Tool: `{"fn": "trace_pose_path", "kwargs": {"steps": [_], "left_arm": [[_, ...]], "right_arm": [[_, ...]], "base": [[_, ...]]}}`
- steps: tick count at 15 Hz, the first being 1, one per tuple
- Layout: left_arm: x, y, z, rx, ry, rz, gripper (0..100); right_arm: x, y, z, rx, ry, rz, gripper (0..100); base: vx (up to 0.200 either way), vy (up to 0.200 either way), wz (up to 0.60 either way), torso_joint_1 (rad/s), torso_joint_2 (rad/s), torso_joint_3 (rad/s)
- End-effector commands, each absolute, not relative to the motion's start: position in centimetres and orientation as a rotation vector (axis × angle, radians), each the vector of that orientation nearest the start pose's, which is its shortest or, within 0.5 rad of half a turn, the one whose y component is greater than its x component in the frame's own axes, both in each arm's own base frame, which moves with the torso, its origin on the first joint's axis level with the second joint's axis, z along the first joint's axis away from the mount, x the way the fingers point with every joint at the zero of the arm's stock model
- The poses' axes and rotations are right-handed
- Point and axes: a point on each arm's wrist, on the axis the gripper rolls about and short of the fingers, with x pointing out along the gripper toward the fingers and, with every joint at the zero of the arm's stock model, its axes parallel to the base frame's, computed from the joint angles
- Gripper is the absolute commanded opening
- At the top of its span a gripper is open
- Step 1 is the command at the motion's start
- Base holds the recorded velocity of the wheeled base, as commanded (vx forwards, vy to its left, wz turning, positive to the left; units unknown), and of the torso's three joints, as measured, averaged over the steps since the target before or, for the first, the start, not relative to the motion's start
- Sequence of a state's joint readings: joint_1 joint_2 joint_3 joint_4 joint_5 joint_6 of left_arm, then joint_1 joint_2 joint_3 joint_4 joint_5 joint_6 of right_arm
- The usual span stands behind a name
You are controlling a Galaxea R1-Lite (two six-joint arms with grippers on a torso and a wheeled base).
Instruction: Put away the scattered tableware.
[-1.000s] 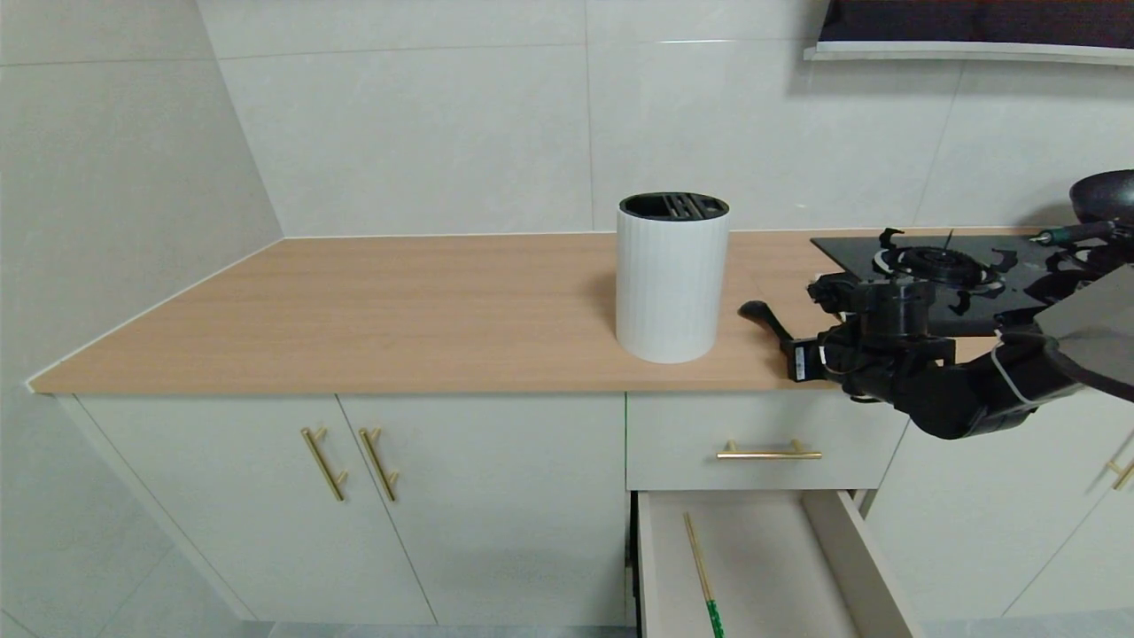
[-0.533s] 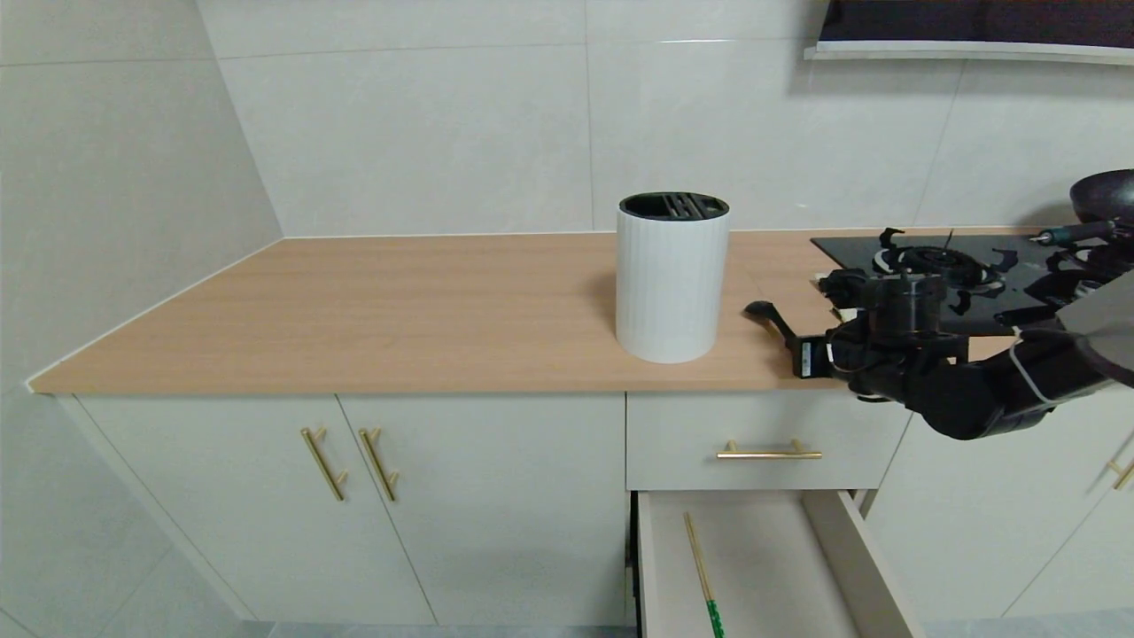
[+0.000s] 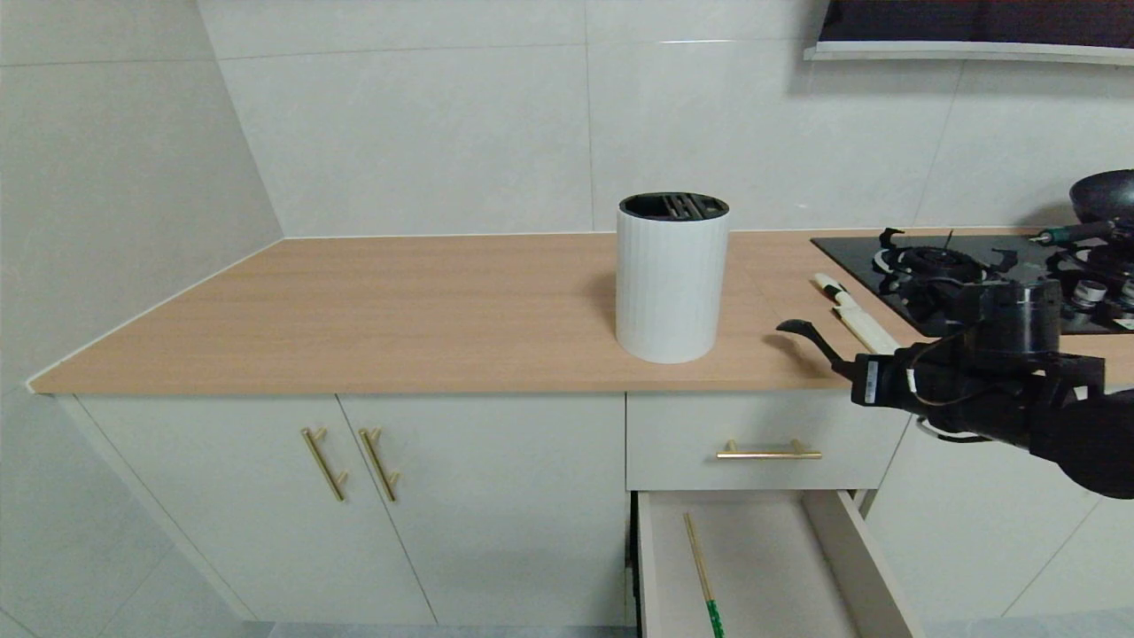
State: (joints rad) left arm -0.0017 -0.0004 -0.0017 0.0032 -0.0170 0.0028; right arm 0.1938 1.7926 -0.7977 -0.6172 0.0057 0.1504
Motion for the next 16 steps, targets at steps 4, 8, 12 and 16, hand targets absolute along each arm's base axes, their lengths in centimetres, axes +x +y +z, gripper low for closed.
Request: {"fn": "trace_pose_path", "kwargs": {"steps": [4, 8, 12, 16], "left_arm": [[-2.3, 0.0, 7.6, 0.003, 0.002, -0.018, 100], [-2.3, 0.0, 7.6, 0.003, 0.002, -0.018, 100], [-2.3, 0.0, 7.6, 0.003, 0.002, -0.018, 100], [-2.3, 0.0, 7.6, 0.003, 0.002, -0.018, 100]], "right_arm": [[24.5, 5.8, 16.5, 0.137, 0.394, 0.327, 0], [23.2, 5.6, 14.2, 0.131, 0.488, 0.356, 0], [22.8, 6.3, 12.3, 0.089, 0.567, 0.460, 0], [23.2, 6.5, 10.8, 0.058, 0.617, 0.468, 0]], "base": [[0.000, 0.000, 0.00, 0.000, 0.00, 0.000], [0.000, 0.000, 0.00, 0.000, 0.00, 0.000], [0.000, 0.000, 0.00, 0.000, 0.00, 0.000], [0.000, 0.000, 0.00, -0.015, 0.04, 0.025]]}}
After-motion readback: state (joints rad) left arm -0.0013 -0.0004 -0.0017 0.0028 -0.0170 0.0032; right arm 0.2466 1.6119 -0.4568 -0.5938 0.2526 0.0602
